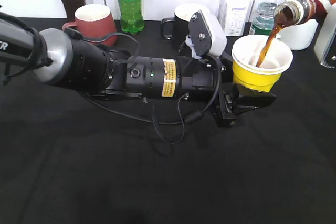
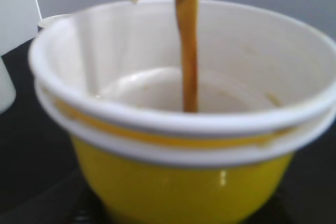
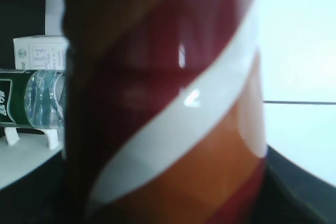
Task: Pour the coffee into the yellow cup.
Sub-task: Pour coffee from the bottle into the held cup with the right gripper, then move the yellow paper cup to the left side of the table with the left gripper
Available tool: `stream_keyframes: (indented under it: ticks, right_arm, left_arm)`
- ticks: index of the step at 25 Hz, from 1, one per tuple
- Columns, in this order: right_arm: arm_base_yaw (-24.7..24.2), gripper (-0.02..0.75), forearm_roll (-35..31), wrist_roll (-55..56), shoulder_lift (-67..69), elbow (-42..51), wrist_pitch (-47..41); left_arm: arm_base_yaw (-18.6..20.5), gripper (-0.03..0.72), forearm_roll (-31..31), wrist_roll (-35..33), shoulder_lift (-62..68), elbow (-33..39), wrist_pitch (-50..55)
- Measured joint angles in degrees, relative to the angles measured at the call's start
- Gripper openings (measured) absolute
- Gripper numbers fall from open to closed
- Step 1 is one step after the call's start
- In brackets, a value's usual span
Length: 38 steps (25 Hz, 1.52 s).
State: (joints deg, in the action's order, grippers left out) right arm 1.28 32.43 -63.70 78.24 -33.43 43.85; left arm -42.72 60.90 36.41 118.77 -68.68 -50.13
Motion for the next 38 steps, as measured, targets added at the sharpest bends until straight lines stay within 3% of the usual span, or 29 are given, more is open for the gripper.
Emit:
stream_keyframes:
  ticks: [16,21,27,30,38]
  right_arm:
    - [0.0,0.534,0.0,0.8,0.0,0.0,0.0]
    - [0.0,0.534,6.0,19.8,0.0,1.0,-0.2]
    - [0.0,0.534,6.7,60.4,0.0,1.1,-0.2]
    - [0.0,0.534,6.7,80.2,0.0,1.1,-0.2]
    - [0.0,0.534,6.7,83.1,0.0,1.1,-0.2]
  left_arm:
    - [0.0,0.461,0.2,1.8,0.0,0.0,0.1]
    - [0.0,0.46,0.2,1.8,0.0,0.0,0.1]
    - [0.1,0.458,-0.3,1.8,0.0,0.0,0.2]
    - [3.6,0.456,-0.4,1.8,0.0,0.0,0.2]
    - [18.5,0.456,0.2,1.8,0.1,0.3,-2.6]
